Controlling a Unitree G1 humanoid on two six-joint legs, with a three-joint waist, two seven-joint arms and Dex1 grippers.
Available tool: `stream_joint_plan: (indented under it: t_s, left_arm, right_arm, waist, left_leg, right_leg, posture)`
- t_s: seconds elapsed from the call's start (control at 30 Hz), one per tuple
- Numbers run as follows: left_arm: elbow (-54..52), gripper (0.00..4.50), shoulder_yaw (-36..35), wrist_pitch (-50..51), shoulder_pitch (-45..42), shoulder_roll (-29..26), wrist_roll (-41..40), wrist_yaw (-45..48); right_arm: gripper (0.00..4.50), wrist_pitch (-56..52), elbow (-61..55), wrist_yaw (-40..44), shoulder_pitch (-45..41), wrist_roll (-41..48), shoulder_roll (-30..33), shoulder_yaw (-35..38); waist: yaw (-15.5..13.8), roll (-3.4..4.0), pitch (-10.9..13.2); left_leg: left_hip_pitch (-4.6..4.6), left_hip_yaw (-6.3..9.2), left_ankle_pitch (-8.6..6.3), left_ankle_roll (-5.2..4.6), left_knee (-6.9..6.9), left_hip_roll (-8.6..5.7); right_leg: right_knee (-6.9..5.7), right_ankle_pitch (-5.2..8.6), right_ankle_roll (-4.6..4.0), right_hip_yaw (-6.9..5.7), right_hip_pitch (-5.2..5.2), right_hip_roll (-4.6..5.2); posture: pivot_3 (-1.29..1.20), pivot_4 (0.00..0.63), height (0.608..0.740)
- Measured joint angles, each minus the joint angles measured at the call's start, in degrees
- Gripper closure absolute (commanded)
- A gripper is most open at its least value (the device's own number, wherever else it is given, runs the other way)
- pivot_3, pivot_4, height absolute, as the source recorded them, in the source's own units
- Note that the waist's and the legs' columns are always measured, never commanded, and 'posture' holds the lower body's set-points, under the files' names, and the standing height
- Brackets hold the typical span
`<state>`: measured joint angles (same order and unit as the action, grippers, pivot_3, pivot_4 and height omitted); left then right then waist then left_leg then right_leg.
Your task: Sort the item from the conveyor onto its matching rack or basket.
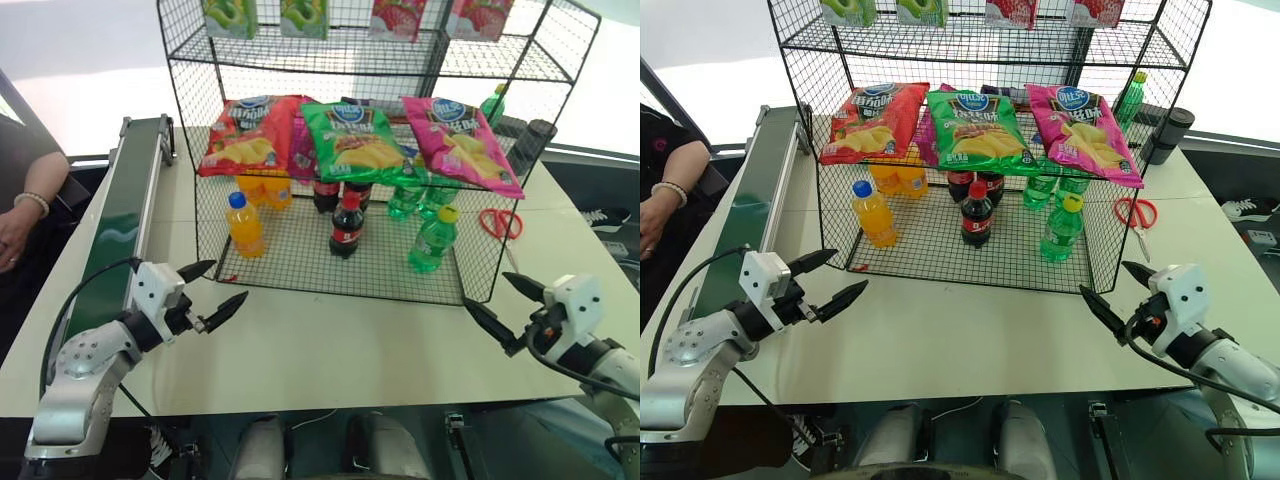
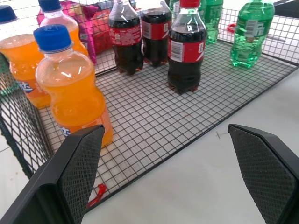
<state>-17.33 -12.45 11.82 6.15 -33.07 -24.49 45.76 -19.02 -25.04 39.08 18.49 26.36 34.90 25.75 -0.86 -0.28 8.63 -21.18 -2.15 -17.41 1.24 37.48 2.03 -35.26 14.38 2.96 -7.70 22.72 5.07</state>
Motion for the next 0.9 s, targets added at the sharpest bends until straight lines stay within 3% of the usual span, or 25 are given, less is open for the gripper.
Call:
stream_joint_plan:
  t_s: [0.9]
  left_arm:
    - [1.5,0.00,1.6,-2.4,-1.3,0.9,1.3,0.2]
  right_arm:
    - [0.01,3.4,1.6,1.1,1.8,-0.5,0.0,0.0]
  waist:
    - [0.0,0.00,0.0]
  left_leg:
    - [0.00,0.00,0.00,0.00,0.02,0.01]
  right_leg:
    - [-0.01,0.00,0.00,0.01,-0.01,0.00]
  posture:
    - [0.00,0.150,0.735]
